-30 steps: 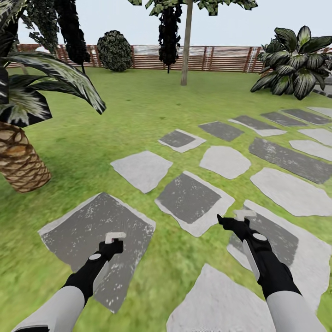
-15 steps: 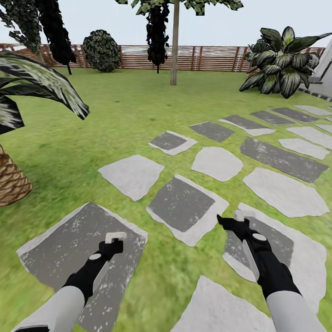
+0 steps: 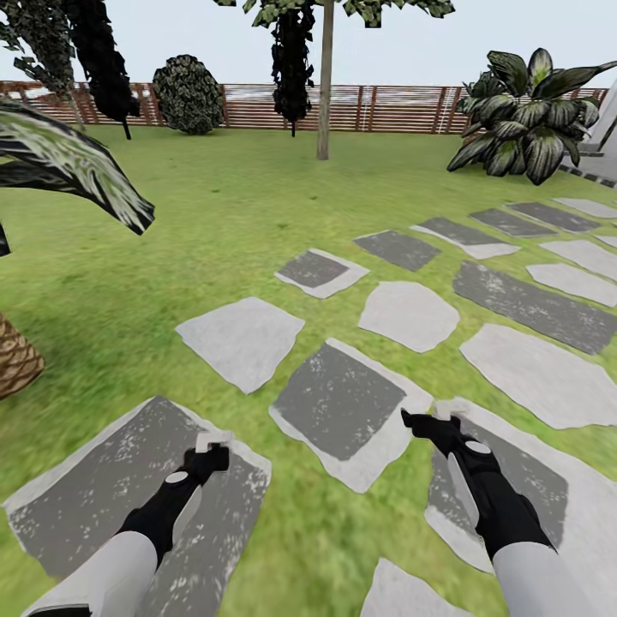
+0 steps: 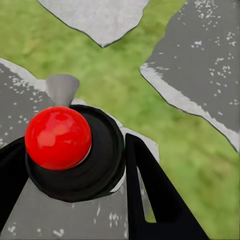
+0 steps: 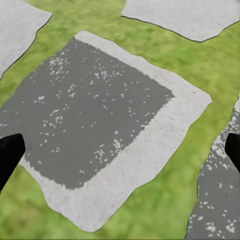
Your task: In the garden, pick up the pesticide atomizer on the floor and spray pesticide onto both trees until each tree trunk is fully covered.
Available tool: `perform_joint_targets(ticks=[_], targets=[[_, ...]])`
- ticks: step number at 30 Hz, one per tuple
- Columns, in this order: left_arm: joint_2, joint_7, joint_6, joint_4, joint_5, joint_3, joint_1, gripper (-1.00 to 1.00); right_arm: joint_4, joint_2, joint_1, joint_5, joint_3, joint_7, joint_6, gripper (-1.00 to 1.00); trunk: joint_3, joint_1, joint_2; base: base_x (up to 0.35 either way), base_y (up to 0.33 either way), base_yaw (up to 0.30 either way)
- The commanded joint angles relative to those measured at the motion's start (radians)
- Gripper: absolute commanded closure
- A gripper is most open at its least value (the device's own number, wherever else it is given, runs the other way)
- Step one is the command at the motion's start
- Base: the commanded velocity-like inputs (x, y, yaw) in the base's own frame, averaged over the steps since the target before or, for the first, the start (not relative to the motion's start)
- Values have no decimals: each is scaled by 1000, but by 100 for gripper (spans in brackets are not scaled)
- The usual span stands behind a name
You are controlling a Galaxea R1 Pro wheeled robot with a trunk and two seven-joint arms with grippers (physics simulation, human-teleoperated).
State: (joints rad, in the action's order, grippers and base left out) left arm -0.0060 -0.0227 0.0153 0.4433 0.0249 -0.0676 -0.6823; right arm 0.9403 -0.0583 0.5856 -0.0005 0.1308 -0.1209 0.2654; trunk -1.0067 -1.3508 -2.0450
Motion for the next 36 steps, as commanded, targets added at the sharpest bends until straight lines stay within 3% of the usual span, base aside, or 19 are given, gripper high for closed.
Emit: perform_joint_targets(ticks=[1, 7, 11, 13, 17, 19, 21, 23, 28, 30, 33, 36], targets=[[0, 1, 0, 0, 0, 0, 0, 100, 0, 0, 0, 0, 0, 0, 0, -100, 0, 0, 0, 338, 0, 0], [-2, 0, 1, -4, 0, 0, 0, 100, 4, -7, 0, 0, 4, -6, 0, -100, 0, 0, 0, 338, 0, 0], [0, 0, 1, -4, -3, -1, 0, 100, 4, -48, 0, -4, 2, -18, 0, -100, 0, 0, 0, 338, 0, 0], [-2, 0, 1, -5, -2, 0, 0, 100, 2, -56, -1, -6, 1, -79, 0, -100, 0, 0, 0, 338, 0, 0], [-3, 0, 2, -4, -1, 0, 0, 100, -52, -32, -45, -5, -1, -225, 3, -100, 0, 0, 0, 338, 0, 0], [-3, 0, 2, -4, 0, 0, 0, 100, -150, -21, -83, -5, -2, -294, 1, -100, 0, 0, 0, 338, 0, 0], [-3, 0, 2, -4, 0, 0, 0, 100, -274, -16, -99, -6, -2, -316, -14, -100, 0, 0, 0, 338, 0, 0], [-3, 0, 2, -5, 0, 0, 0, 100, -395, -14, -106, -4, -1, -326, -85, -100, 0, 0, 0, 338, 0, 0], [-3, 0, 2, -5, 0, 0, 0, 100, -652, -22, -111, 15, -2, -332, -441, -100, 0, 0, 0, 338, 0, 0], [-2, 0, 2, -5, -1, 0, 0, 100, -716, -31, -111, 24, -2, -332, -537, -100, 0, 0, 0, 338, 0, 0], [-2, 0, 2, -4, -2, 0, 0, 100, -761, -53, -114, 30, -3, -332, -631, -100, 0, 0, 0, 338, 0, 0], [-4, 0, 2, -2, -2, 0, 0, 100, -772, -74, -124, 31, -2, -331, -664, -100, 0, 0, 0, 338, 0, 0]])
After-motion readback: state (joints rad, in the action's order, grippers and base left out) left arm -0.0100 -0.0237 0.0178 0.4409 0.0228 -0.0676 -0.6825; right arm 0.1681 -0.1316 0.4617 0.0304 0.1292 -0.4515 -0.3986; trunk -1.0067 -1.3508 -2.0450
